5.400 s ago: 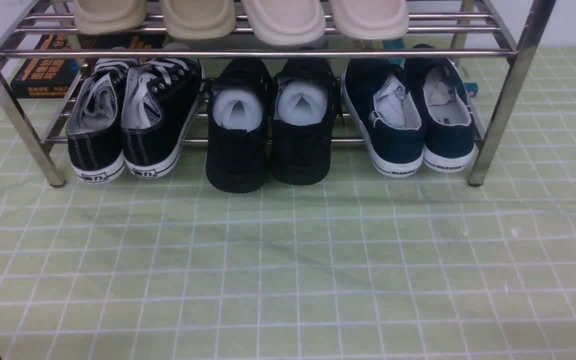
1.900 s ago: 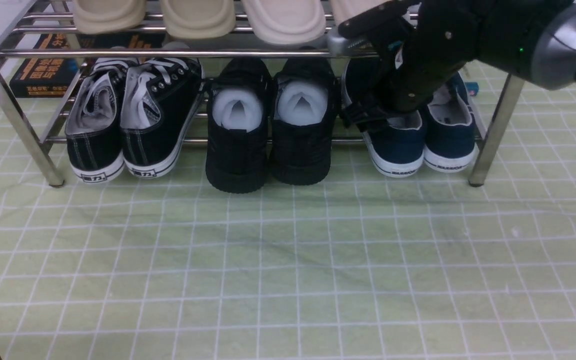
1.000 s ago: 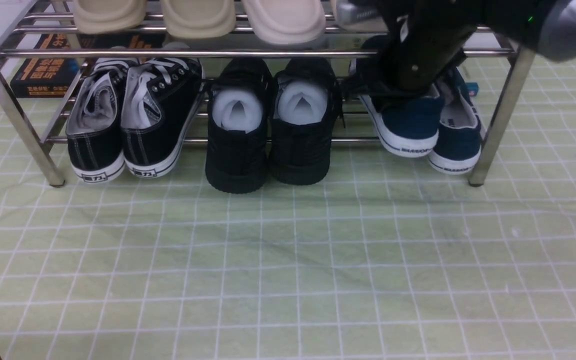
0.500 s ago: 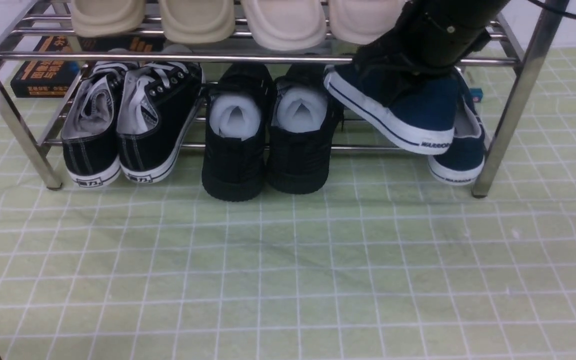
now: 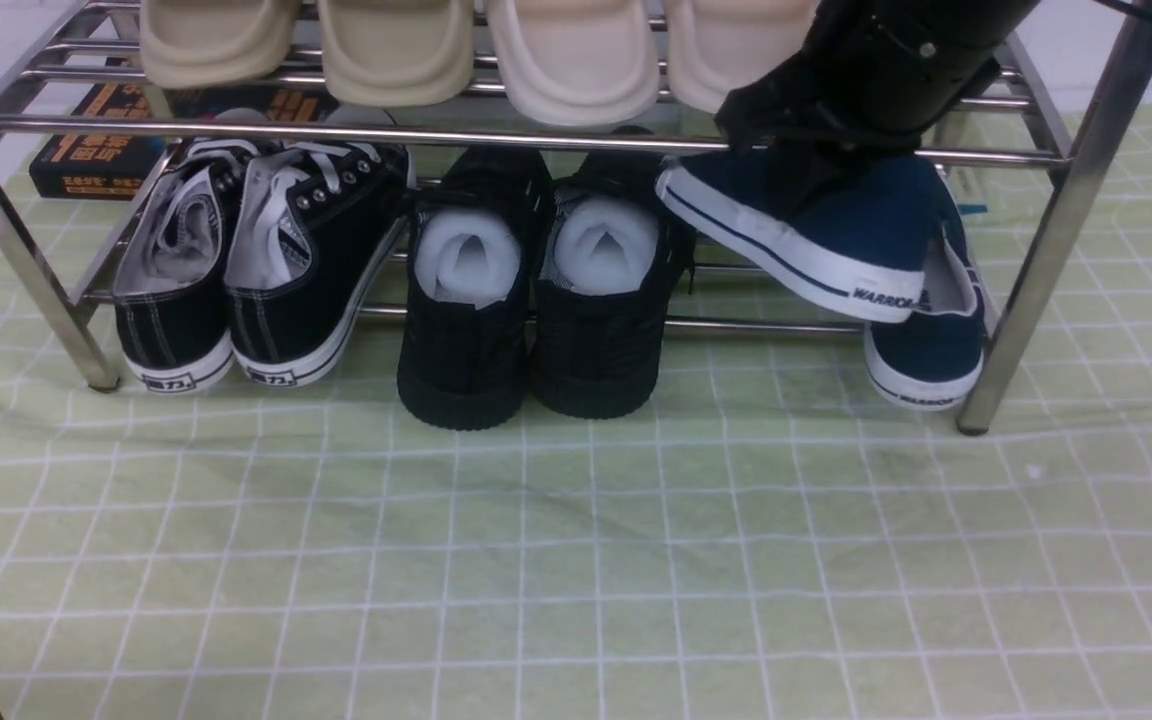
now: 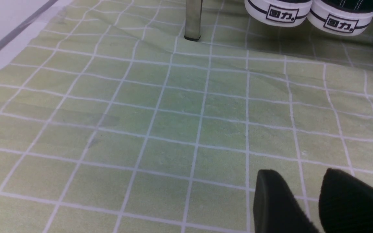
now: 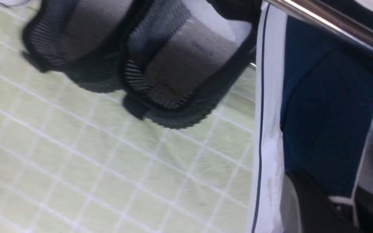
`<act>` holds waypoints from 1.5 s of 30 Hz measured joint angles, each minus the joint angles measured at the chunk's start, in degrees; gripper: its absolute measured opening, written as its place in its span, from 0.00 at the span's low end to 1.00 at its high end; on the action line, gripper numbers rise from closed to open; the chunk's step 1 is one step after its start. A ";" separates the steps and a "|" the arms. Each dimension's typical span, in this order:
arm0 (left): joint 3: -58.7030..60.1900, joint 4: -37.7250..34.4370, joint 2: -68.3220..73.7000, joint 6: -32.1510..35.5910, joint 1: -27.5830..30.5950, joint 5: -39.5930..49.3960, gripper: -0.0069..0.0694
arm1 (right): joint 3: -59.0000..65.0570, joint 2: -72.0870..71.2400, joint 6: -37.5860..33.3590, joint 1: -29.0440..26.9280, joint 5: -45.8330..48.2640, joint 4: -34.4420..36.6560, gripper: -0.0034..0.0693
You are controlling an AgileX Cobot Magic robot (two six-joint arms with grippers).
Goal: Take the shoes off the shelf with your hand from the green coffee tablecloth.
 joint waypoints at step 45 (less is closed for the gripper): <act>0.00 0.00 0.00 0.00 0.00 0.00 0.41 | -20.54 16.98 1.88 -6.28 0.05 2.36 0.10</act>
